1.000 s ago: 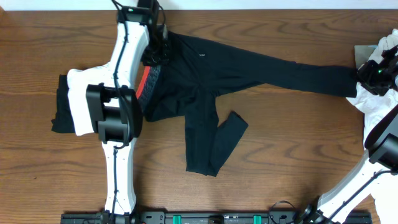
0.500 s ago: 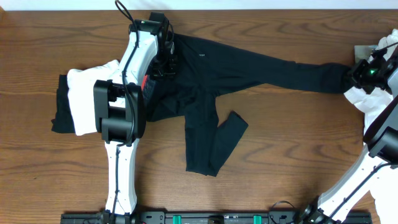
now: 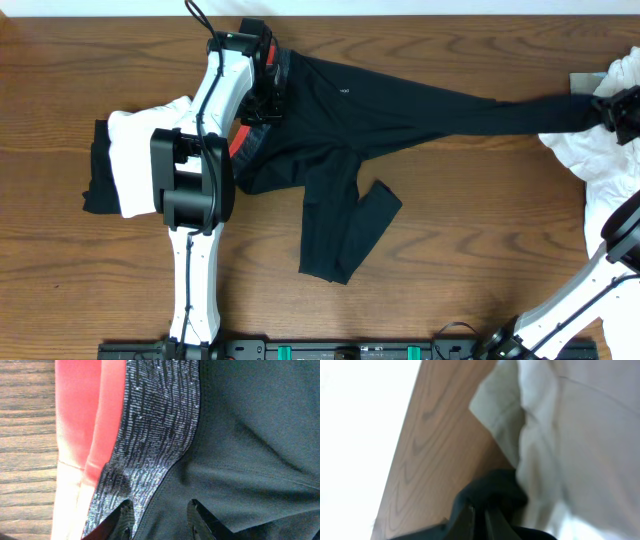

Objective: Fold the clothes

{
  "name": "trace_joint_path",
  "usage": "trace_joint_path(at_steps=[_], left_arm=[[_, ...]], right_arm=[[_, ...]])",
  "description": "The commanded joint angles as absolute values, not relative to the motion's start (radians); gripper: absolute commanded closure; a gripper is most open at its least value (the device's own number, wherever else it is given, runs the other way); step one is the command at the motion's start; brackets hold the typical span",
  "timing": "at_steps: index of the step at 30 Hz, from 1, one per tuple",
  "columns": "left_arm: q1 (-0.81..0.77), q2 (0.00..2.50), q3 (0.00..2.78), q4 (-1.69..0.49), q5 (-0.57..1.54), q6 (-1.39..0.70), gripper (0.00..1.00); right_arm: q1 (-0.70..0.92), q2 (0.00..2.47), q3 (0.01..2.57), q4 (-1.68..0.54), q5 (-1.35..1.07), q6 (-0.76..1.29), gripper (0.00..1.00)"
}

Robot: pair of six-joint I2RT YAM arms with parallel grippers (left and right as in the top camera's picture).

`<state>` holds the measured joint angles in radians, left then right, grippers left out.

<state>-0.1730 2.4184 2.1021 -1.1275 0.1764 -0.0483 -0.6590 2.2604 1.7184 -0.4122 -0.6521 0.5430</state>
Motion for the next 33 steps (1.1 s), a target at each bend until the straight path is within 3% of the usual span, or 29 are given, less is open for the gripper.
trace_joint_path(at_steps=[1, 2, 4, 8, 9, 21, 23, 33], left_arm=[[-0.169, 2.433, 2.094, -1.13, 0.165, -0.035, 0.63], [-0.169, 2.433, 2.094, -1.127, 0.165, -0.035, 0.63], [-0.169, 2.433, 2.094, -1.123, 0.165, -0.035, 0.63], [-0.169, 2.431, 2.094, -1.124, 0.165, -0.035, 0.63], [-0.169, 2.428, 2.094, -1.133, 0.165, -0.035, 0.63], [-0.169, 2.21, 2.095, -1.216, 0.164, -0.035, 0.62], [-0.169, 2.148, 2.095, -1.223, 0.164, -0.035, 0.58], [-0.169, 1.876, 2.095, -1.36, 0.072, -0.035, 0.55]], right_arm=[[-0.628, 2.227, 1.715, -0.399, -0.628, 0.596, 0.94], [-0.62, 2.227, 1.715, -0.395, -0.604, 0.598, 0.93], [-0.608, 2.227, 1.715, -0.39, -0.566, 0.597, 0.76], [-0.616, 2.225, 1.715, -0.382, -0.604, 0.519, 0.56], [-0.625, 2.222, 1.715, -0.392, -0.633, 0.485, 0.55], [-0.74, 2.043, 1.715, -0.535, -0.844, 0.323, 0.5], [-0.74, 1.995, 1.715, -0.577, -0.842, 0.306, 0.48], [-0.564, 1.865, 1.715, -0.924, -0.72, 0.136, 0.46]])
